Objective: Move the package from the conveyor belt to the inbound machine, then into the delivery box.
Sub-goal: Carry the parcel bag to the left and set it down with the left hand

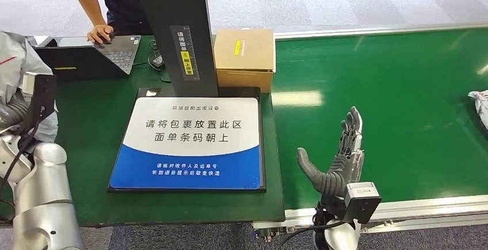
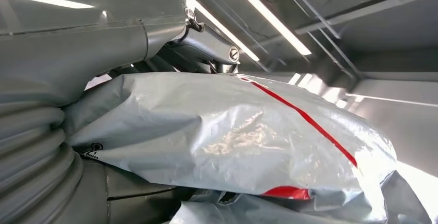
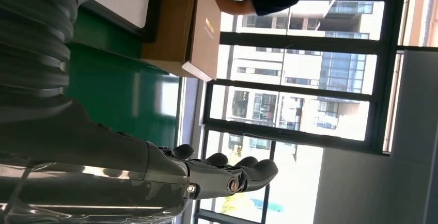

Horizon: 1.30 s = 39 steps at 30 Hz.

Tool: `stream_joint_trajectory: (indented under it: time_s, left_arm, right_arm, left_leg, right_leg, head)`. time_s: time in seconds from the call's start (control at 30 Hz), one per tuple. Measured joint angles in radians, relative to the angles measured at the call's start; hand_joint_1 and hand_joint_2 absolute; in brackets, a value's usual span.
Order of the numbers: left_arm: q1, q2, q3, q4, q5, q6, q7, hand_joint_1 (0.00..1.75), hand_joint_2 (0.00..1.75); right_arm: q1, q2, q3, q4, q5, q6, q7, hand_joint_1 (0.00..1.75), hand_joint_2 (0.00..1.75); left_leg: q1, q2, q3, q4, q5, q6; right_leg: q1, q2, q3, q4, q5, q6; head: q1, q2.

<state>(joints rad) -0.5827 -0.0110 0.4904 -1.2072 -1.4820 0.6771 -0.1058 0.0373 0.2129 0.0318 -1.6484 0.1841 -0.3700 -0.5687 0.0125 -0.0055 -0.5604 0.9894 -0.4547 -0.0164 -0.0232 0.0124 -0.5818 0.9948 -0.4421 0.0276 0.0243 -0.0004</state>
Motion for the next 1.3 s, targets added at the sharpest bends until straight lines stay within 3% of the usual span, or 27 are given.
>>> stream_joint_trajectory:
  time_s: [0.07,0.1,0.2,0.23,0.4,0.53,0.83,1.2,1.3]
  left_arm:
    - [-0.028,0.042,0.001,0.052,-0.04,0.0,0.072,1.75,1.75]
    - [-0.047,0.064,0.001,0.085,-0.046,0.0,0.096,1.43,1.75]
    - [-0.107,0.125,0.001,0.192,-0.036,0.0,0.119,0.12,1.75]
    - [-0.126,0.141,0.001,0.223,-0.033,0.0,0.124,0.0,1.75]
    - [-0.215,0.201,0.004,0.357,-0.016,0.0,0.149,0.0,1.75]
    - [-0.26,0.216,0.004,0.432,-0.005,0.001,0.148,0.0,1.75]
    - [-0.325,0.212,-0.006,0.534,0.014,0.001,0.128,0.0,1.75]
    - [-0.339,0.168,-0.032,0.531,0.115,-0.002,0.031,0.0,1.75]
    - [-0.364,0.162,-0.033,0.541,0.269,-0.091,0.005,0.0,1.75]
  right_arm:
    - [-0.002,0.0,0.007,0.004,-0.002,-0.006,0.0,0.0,1.75]
    - [-0.003,0.0,0.01,0.005,-0.003,-0.009,0.0,0.0,1.75]
    - [-0.009,0.0,0.02,0.01,-0.005,-0.014,0.001,0.0,1.75]
    - [-0.011,0.0,0.022,0.012,-0.005,-0.015,0.001,0.0,1.75]
    - [-0.014,0.0,0.031,0.022,-0.01,-0.019,-0.002,0.0,1.75]
    - [-0.01,0.0,0.033,0.023,-0.014,-0.033,-0.006,0.0,1.75]
    - [0.003,0.0,0.033,0.015,-0.017,-0.047,-0.007,0.0,1.75]
    - [0.004,0.0,0.041,0.014,-0.017,-0.048,-0.005,0.0,1.75]
    - [0.004,0.0,0.043,0.014,-0.017,-0.047,-0.002,0.0,1.75]
  left_leg:
    - [0.001,0.0,0.0,0.0,0.0,-0.001]
    - [0.001,0.0,0.0,0.0,0.001,-0.001]
    - [0.001,0.0,0.0,0.0,0.001,-0.001]
    - [0.001,0.0,0.0,0.0,0.001,-0.001]
    - [0.001,0.0,-0.001,0.0,0.001,-0.001]
    - [0.001,0.0,-0.001,0.001,0.001,-0.001]
    - [0.001,0.0,-0.001,0.001,0.001,-0.001]
    - [0.001,0.0,-0.001,0.001,0.001,-0.001]
    - [0.001,0.0,-0.001,0.001,0.001,-0.001]
  right_leg:
    - [0.0,0.0,-0.001,0.0,0.0,0.0]
    - [0.001,0.0,-0.001,0.0,0.0,0.0]
    - [0.001,0.0,-0.001,0.001,0.0,-0.001]
    - [0.001,0.0,-0.001,0.001,0.0,-0.001]
    - [0.001,0.0,-0.001,0.001,0.001,-0.001]
    - [0.001,0.0,-0.001,0.001,0.001,-0.001]
    - [0.001,0.0,-0.002,0.001,0.001,-0.001]
    - [0.0,0.0,-0.002,0.001,0.001,-0.002]
    - [0.001,0.0,-0.002,0.001,0.001,-0.002]
  head:
    - [0.0,0.0]
    - [0.0,0.0]
    - [0.0,0.0]
    - [0.0,0.0]
    - [0.0,0.0]
    - [0.0,0.0]
    - [0.0,0.0]
    - [0.0,0.0]
    - [0.0,0.0]
